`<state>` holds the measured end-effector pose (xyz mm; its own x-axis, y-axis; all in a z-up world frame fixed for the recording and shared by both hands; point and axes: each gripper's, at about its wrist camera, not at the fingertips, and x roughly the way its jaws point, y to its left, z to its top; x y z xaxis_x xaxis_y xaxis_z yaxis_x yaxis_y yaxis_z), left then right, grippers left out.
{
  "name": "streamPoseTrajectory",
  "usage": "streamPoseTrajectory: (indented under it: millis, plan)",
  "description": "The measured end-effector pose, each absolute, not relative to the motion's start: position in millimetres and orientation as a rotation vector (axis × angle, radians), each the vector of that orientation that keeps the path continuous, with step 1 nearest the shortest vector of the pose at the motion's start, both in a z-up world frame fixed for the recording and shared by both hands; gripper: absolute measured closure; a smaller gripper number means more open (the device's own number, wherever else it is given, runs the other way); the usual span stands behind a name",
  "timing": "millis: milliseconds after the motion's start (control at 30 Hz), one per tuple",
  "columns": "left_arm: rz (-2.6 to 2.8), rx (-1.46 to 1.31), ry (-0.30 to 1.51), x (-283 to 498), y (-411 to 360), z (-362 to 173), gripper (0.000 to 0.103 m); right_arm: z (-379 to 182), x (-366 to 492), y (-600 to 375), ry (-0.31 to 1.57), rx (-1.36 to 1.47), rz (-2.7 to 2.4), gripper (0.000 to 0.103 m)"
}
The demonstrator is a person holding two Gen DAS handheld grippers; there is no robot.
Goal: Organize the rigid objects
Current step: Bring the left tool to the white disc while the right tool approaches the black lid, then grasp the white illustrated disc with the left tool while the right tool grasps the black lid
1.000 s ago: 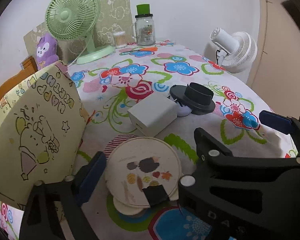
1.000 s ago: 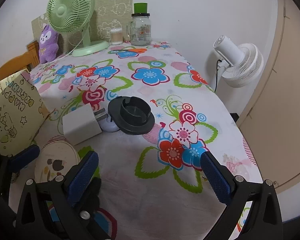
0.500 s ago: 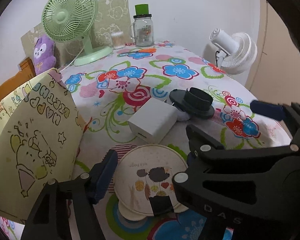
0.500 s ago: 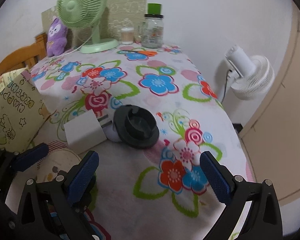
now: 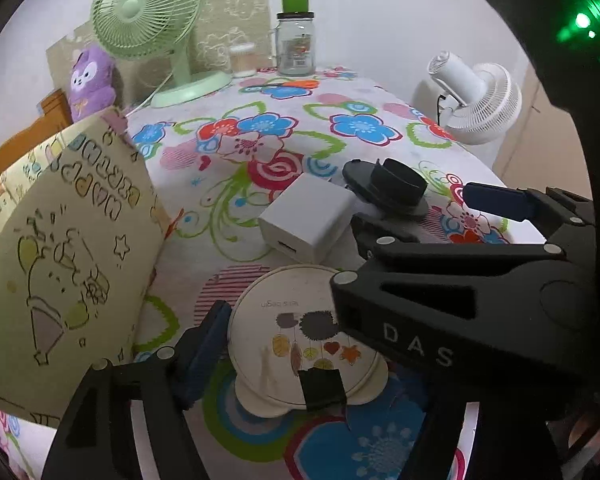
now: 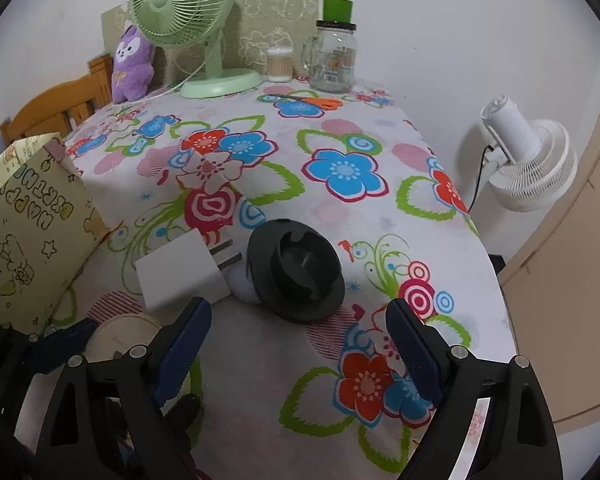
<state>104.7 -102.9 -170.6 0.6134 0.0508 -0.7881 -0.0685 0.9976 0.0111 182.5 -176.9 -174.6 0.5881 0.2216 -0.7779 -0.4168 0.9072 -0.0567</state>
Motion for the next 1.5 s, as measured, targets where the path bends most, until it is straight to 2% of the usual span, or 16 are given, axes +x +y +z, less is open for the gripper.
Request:
streamPoseTrajectory:
  millis: [233,500,600,700,733,767,1167,1500]
  plan:
    - [0.049,-0.008,0.883,117.6,-101.5,-162.5,0.026,-172.2,185.8,-176.5,0.862,-0.251,0.372,0.013]
    - [0.043,0.005,0.892,131.8,-95.4,-163.6,0.027,-169.1,203.4,-178.8,0.867,-0.206,0.368,0.021]
    - [0.040,-0.012,0.914,137.8,-92.4,-167.4,0.027,-170.7,212.1,-178.6,0.881,-0.174,0.371,0.027]
    - [0.036,-0.011,0.909,140.5,-92.6,-167.6,0.027,-174.3,218.4,-175.6,0.897,-0.164,0.380,0.041]
    - [0.032,-0.010,0.911,141.2,-92.8,-168.0,0.027,-174.3,218.8,-174.9,0.898,-0.153,0.391,0.049]
    - [0.030,-0.010,0.912,141.3,-92.9,-168.2,0.027,-173.5,218.3,-173.9,0.897,-0.142,0.396,0.052]
    - [-0.002,-0.004,0.896,125.9,-96.4,-159.9,0.027,-170.8,188.6,-174.9,0.883,-0.184,0.354,0.053]
    - [-0.040,-0.025,0.889,107.9,-91.5,-144.6,0.027,-147.5,155.8,-177.0,0.834,-0.171,0.322,0.053]
